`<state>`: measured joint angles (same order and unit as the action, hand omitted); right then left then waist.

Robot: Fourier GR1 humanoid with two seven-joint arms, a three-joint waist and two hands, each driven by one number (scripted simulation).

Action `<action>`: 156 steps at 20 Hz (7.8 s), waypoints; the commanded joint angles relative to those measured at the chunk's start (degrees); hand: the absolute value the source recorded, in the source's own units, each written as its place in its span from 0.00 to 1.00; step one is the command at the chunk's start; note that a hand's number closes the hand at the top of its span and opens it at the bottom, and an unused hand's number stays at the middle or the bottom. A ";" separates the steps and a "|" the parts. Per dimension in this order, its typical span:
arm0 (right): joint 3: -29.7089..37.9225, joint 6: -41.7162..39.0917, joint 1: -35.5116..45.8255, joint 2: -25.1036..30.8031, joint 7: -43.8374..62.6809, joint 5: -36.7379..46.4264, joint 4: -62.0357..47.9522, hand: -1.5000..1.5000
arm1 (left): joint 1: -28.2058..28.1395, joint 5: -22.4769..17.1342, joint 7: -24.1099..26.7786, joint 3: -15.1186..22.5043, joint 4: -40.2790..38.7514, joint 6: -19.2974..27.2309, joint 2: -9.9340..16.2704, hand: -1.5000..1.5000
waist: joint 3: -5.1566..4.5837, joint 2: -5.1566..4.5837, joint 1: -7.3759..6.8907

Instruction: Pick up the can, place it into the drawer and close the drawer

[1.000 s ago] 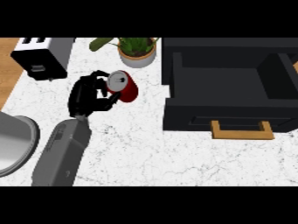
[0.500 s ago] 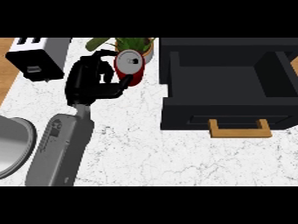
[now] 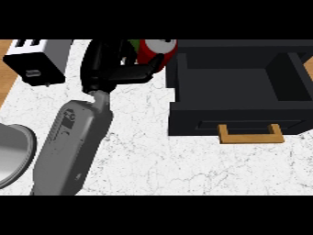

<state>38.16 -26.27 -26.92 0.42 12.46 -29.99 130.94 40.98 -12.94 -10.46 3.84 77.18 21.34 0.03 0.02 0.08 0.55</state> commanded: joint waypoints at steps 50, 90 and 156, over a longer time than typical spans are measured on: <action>-1.80 2.24 6.19 -0.19 7.46 -0.35 4.84 0.00 | 40.67 -35.84 15.04 27.80 -49.79 21.87 -0.03 0.00 | 0.07 -0.89 4.03; -27.56 3.40 29.13 4.09 -11.47 61.37 -0.63 0.00 | 39.09 -47.90 27.57 30.75 -48.88 24.00 -0.03 0.00 | -0.01 -0.91 -0.14; -26.04 64.10 94.99 14.75 -18.71 104.97 -118.73 0.00 | 21.54 -32.83 1.41 29.08 -8.57 26.71 27.76 0.00 | 0.13 -1.83 -6.85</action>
<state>10.94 37.15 65.17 12.87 -6.59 75.54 12.73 62.98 -46.22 -7.64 32.90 66.82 48.11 26.11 0.42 -2.22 -6.24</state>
